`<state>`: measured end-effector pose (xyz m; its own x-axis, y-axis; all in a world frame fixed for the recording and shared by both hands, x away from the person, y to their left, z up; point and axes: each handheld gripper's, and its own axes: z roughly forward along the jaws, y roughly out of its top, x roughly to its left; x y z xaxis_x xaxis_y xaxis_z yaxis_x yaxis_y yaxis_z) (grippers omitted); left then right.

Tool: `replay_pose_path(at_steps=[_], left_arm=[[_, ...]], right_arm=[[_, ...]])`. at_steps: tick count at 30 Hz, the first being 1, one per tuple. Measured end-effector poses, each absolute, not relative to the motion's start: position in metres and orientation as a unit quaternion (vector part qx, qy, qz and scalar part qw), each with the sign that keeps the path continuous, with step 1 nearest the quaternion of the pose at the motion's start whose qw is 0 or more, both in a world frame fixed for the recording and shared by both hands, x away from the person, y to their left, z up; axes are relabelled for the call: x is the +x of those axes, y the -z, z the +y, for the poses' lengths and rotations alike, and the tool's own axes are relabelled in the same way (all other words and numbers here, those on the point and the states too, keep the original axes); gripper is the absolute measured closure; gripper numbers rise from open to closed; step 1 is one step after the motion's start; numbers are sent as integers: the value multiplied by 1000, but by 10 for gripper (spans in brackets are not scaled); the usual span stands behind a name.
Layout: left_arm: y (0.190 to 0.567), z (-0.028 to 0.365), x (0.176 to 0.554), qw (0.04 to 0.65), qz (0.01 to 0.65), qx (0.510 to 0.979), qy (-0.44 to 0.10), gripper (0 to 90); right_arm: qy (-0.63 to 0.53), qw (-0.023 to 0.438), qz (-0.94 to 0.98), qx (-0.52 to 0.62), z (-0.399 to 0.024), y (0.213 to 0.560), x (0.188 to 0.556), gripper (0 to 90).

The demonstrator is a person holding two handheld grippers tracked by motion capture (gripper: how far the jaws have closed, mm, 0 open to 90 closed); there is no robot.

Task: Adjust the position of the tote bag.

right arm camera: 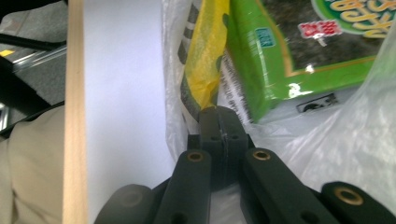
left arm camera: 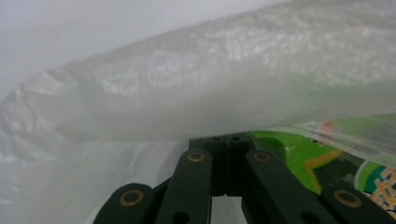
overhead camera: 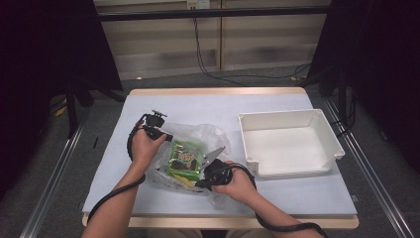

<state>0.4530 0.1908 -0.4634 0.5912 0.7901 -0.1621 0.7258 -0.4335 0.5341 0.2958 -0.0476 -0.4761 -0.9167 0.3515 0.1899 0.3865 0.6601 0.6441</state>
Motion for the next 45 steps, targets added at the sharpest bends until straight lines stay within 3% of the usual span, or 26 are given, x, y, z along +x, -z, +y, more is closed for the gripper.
replay_pose_path(at_steps=[4, 14, 24, 33, 43, 45], left_arm=[[464, 191, 453, 280, 442, 851, -53, 900], [455, 191, 448, 298, 430, 851, -41, 900], [452, 192, 447, 308, 427, 850, -31, 900], [450, 192, 444, 315, 417, 852, -27, 900], [444, 192, 433, 335, 421, 843, 3, 702], [446, 194, 433, 314, 409, 857, 9, 667]], right_arm=[[350, 28, -915, -198, -47, 474, 296, 900], [379, -19, -888, -260, -50, 448, 325, 837], [334, -93, -867, -358, -55, 455, 364, 846], [309, -111, -849, -414, -61, 462, 386, 848], [309, -114, -847, -416, -62, 468, 391, 830], [308, -112, -849, -415, -62, 466, 390, 826]])
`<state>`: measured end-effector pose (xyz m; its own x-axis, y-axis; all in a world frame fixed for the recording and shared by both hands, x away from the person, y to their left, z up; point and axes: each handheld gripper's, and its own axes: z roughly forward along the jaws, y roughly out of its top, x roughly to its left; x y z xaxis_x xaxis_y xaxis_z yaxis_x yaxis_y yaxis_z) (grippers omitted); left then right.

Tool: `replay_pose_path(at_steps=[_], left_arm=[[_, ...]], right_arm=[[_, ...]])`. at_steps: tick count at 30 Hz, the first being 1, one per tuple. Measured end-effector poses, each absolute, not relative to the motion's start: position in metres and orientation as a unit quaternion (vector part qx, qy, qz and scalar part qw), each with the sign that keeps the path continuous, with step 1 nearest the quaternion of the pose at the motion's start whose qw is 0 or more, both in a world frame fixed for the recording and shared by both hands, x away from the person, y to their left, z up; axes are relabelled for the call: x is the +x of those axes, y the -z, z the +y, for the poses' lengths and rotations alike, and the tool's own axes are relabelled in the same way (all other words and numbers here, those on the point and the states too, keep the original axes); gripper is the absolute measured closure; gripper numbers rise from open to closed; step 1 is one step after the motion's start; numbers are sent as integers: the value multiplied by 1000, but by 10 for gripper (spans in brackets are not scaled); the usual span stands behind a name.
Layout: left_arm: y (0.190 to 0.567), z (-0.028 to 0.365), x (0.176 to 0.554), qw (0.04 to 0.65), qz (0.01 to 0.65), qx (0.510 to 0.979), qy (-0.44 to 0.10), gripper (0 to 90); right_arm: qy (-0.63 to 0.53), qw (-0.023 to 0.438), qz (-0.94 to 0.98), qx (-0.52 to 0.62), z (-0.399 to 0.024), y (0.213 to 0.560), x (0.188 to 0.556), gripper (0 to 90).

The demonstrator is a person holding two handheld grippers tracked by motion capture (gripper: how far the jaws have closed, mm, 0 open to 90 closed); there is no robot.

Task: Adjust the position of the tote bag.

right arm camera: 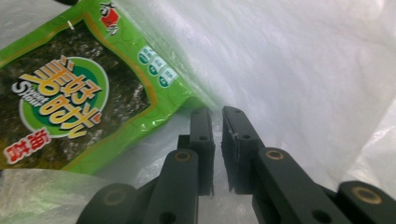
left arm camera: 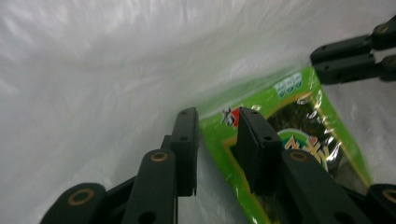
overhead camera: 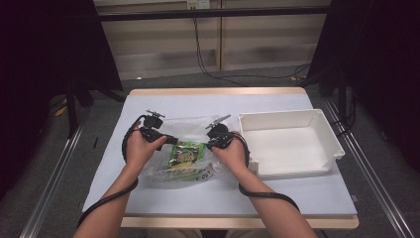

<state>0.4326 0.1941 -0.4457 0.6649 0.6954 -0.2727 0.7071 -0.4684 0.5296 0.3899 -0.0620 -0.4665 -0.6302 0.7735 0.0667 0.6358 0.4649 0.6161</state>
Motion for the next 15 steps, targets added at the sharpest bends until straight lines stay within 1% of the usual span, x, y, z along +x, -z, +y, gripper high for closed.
replay_pose_path(at_steps=[1, 4, 6, 7, 11, 14, 15], left_arm=[[447, 193, 431, 319, 412, 853, 17, 644], [455, 189, 428, 307, 418, 854, 39, 614], [462, 190, 429, 305, 424, 851, 54, 649], [463, 191, 430, 313, 439, 840, 64, 666], [463, 196, 430, 331, 463, 818, 86, 810], [460, 196, 427, 344, 479, 803, 88, 853], [459, 197, 427, 346, 475, 805, 86, 863]], right_arm=[[-310, 111, 848, 416, -62, 466, 390, 824], [-313, 107, 850, 411, -61, 467, 390, 817], [-313, 103, 847, 416, -59, 469, 389, 809], [-311, 103, 847, 420, -59, 469, 389, 805], [-316, 96, 845, 420, -63, 469, 389, 763], [-323, 90, 839, 428, -66, 465, 386, 727], [-327, 91, 839, 425, -67, 463, 385, 717]])
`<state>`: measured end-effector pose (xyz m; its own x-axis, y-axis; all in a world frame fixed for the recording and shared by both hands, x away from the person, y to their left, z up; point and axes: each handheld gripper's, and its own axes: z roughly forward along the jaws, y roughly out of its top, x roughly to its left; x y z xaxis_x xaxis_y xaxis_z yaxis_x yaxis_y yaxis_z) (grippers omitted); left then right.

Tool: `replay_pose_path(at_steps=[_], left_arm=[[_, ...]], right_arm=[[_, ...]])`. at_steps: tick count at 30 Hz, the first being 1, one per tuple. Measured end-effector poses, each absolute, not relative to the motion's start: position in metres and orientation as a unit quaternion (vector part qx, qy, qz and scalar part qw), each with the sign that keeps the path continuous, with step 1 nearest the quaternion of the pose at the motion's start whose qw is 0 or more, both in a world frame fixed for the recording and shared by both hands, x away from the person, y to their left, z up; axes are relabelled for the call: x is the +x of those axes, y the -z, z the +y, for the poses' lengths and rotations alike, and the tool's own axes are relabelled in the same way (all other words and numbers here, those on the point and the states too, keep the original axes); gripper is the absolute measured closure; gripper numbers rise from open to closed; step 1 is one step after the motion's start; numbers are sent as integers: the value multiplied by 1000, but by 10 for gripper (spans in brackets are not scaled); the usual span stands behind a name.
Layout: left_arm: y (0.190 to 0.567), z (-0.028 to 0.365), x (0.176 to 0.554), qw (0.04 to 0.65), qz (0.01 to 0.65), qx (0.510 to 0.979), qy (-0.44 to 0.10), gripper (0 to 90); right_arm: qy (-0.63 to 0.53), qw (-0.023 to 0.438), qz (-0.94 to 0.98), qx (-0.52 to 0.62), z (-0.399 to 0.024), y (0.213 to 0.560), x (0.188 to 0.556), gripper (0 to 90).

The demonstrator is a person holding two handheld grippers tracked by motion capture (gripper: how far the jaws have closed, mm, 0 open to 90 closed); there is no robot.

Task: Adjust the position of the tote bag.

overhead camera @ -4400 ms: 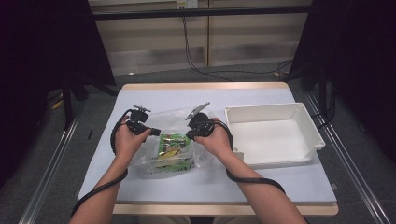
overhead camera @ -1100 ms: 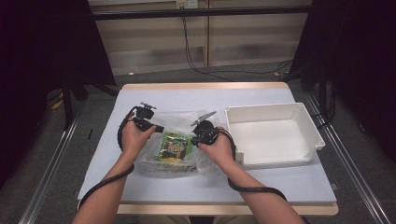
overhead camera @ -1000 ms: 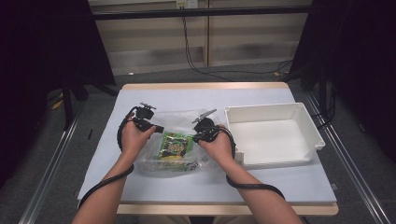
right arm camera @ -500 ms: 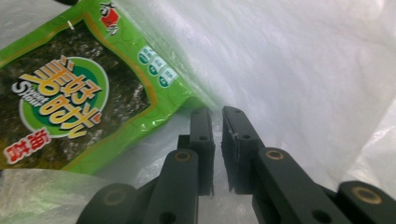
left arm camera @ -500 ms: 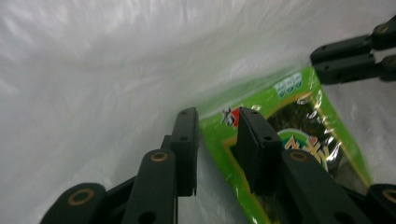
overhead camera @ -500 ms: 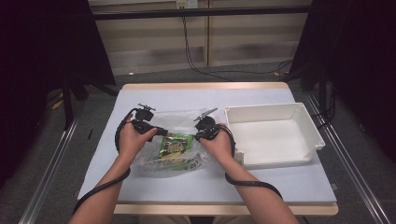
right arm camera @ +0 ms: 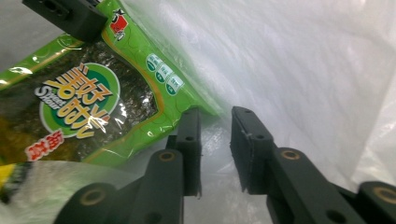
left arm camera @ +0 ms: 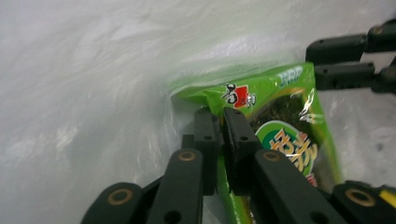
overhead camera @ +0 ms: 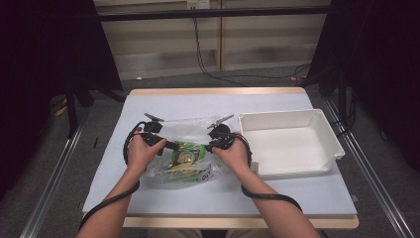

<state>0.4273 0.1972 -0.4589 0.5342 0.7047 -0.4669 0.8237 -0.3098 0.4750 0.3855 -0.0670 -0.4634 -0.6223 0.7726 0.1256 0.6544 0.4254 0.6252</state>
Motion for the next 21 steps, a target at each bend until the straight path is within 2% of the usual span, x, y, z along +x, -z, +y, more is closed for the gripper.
replay_pose_path(at_steps=[3, 12, 15, 21], left_arm=[[455, 199, 425, 358, 477, 799, 79, 879], [443, 198, 421, 379, 482, 788, 58, 888], [439, 199, 421, 381, 480, 788, 54, 889], [437, 204, 419, 386, 484, 784, 51, 890]], right_arm=[[-337, 82, 835, 426, -69, 458, 381, 666], [-358, 60, 832, 420, -67, 447, 371, 615], [-356, 52, 834, 418, -64, 446, 369, 549], [-356, 45, 830, 427, -64, 448, 372, 553]])
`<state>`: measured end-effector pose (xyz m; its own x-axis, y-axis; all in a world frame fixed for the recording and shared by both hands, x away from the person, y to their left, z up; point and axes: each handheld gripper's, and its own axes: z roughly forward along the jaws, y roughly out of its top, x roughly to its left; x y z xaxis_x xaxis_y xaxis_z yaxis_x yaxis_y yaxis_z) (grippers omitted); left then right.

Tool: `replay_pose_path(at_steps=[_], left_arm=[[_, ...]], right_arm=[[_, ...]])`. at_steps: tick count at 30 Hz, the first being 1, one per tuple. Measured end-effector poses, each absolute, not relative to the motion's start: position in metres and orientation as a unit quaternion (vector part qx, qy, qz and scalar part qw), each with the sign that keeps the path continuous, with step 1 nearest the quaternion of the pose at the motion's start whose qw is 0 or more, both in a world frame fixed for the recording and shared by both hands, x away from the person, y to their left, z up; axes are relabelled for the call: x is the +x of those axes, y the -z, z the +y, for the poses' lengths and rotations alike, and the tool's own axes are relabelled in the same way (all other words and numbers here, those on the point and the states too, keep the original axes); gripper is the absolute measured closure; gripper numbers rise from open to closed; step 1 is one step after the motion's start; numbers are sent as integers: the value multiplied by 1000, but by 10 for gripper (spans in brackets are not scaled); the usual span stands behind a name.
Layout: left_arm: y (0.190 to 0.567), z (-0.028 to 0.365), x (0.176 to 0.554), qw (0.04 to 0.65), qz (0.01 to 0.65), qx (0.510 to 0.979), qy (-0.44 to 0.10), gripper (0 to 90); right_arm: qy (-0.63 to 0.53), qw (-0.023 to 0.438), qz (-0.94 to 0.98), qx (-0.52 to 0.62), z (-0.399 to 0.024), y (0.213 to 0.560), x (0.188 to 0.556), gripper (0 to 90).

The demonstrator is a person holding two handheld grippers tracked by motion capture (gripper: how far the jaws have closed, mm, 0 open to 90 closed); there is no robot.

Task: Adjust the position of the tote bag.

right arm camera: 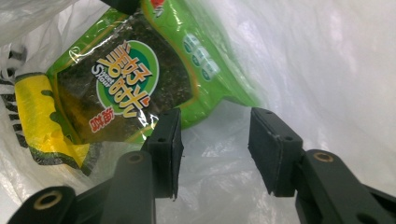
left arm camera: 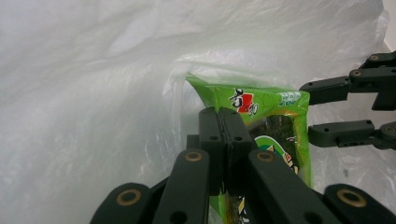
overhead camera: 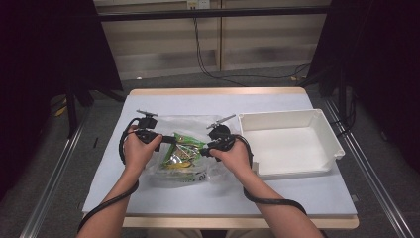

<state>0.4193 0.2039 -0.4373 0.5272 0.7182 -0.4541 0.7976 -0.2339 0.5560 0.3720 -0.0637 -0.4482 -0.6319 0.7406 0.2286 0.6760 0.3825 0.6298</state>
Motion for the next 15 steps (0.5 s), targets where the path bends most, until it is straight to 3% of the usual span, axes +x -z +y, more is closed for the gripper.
replay_pose_path(at_steps=[8, 15], left_arm=[[436, 203, 415, 397, 462, 791, 48, 890], [430, 199, 413, 411, 431, 801, 51, 890]], right_arm=[[-360, 55, 834, 414, -61, 438, 370, 512], [-356, 37, 849, 390, -57, 441, 378, 411]])
